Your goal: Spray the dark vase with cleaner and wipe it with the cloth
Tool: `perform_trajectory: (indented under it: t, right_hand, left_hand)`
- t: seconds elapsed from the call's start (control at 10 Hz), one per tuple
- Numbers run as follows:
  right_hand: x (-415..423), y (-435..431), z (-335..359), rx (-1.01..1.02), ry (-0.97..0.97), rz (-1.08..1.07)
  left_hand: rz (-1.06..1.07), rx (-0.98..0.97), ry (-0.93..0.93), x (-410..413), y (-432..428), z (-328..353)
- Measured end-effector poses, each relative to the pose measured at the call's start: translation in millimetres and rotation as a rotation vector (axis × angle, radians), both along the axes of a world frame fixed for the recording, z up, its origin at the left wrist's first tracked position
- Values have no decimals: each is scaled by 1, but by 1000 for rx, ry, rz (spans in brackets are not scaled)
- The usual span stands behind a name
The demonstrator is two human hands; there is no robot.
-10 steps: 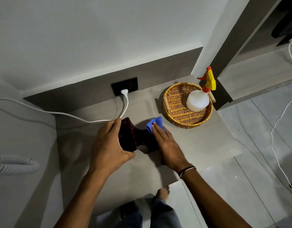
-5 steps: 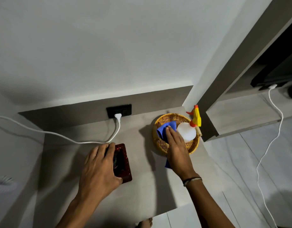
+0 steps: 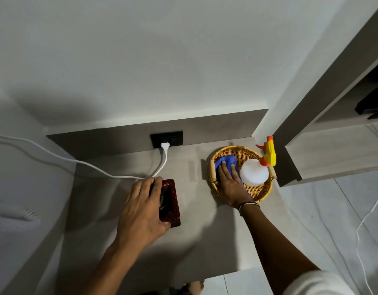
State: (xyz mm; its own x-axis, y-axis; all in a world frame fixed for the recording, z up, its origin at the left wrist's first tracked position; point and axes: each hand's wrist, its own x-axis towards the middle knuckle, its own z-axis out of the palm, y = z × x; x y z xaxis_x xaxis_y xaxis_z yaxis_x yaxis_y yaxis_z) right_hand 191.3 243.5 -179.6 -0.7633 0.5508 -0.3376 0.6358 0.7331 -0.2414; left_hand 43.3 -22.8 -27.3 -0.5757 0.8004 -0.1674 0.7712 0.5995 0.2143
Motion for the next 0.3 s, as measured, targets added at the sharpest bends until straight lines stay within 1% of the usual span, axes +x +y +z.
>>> perform_trajectory:
  t: [0.1,0.2,0.3]
  right_hand:
    - [7,-11,17,-59,166,-104]
    - [16,-45,35,49,428,-189]
    - [13,-87,52,124,575,-74]
  left_hand:
    - [-43,19,23,-3,-6,-7]
    - [-53,38,-68,-8,-10,-8]
    - [-94,81,-97,-7,-17,-9]
